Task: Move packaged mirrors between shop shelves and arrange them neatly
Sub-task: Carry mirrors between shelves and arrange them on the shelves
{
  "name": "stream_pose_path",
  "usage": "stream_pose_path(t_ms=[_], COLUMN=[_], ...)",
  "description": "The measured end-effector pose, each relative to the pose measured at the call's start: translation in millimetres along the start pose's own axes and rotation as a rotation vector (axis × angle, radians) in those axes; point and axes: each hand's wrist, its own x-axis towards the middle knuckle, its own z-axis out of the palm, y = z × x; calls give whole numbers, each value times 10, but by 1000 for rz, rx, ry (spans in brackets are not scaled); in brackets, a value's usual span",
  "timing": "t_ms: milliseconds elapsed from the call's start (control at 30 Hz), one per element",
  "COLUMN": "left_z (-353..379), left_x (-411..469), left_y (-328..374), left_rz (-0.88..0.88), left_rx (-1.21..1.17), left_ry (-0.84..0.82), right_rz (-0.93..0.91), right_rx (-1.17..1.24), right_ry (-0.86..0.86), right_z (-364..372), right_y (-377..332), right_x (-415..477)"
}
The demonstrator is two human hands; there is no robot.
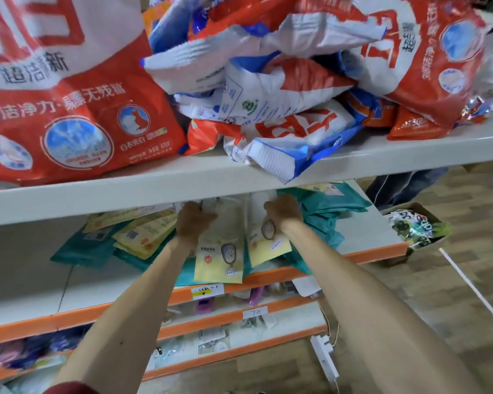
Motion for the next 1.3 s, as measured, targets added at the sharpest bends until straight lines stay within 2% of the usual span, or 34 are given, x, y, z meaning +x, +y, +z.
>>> stream_pose_path(t_ms=[167,300,467,567,667,867,1033,1300], left_z=[-324,-538,-723,-776,-821,-1158,-1763,-3081], left_x=[-206,-495,-971,-1409,-1918,-2766,-3385,-4516], left_y=[81,83,-220,-436,-663,-1049,-1549,-2644], left_rz=[-47,-101,-133,-165,-137,-210,-160,-253], left_rx=[-80,-122,-348,-366,-333,-410,-428,-550], left_ry=[73,144,173,212,267,343,466,651], right_rz=[41,-3,-73,-143,-180,-183,-283,-458], right_rx=[-40,-19,166,214,266,320,295,278], right_ry=[18,27,-48,-106,-142,-212,-274,-422], right_z=[-319,-490,-628,-591,-448,-118,286,1334], right_y=[-11,52,288,484,708,810,477,-349], right_x=[-226,-514,-902,-1146,-1452,-2155,-2784,-4094])
